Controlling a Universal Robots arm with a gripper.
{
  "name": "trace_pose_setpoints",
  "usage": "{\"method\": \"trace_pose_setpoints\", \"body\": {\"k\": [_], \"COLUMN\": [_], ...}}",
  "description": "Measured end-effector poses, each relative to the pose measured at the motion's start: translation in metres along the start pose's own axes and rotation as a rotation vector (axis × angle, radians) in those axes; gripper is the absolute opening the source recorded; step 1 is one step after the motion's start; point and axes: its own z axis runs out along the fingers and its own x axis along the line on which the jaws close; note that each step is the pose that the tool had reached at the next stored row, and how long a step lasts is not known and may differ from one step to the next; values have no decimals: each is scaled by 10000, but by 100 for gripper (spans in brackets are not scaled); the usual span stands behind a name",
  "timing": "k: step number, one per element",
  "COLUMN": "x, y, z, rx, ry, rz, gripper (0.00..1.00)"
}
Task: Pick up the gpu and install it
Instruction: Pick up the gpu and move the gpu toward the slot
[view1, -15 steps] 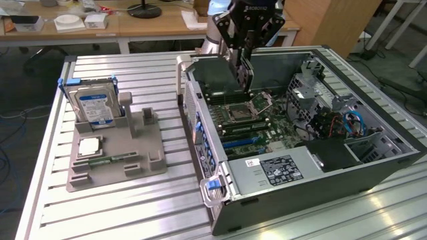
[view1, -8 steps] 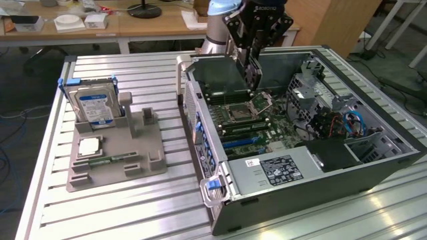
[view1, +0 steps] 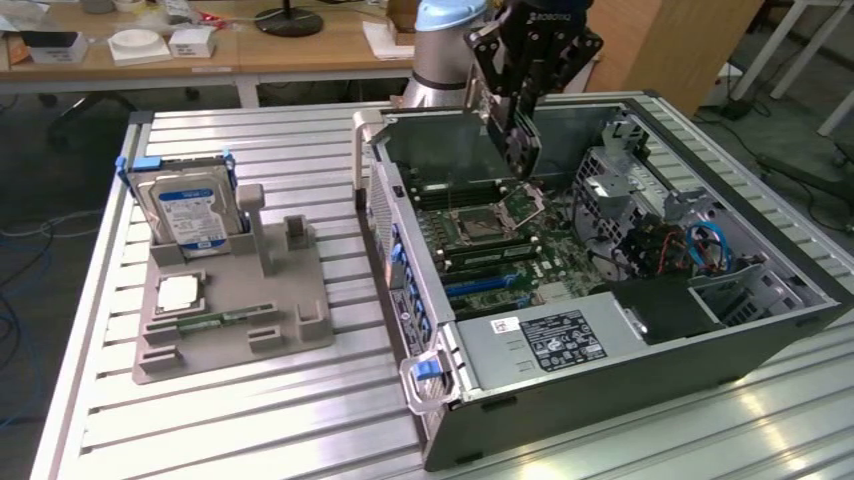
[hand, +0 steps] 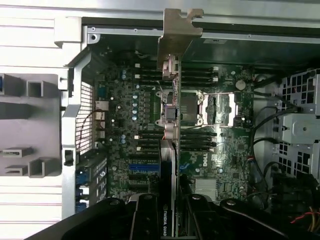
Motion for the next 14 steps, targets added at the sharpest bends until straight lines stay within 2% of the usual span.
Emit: {"method": "trace_pose_setpoints", "body": {"k": [14], "x": [-381], "y": [-2], "z": [7], "rx": [0], "ry": [0], "rz": [-2], "gripper": [25]}}
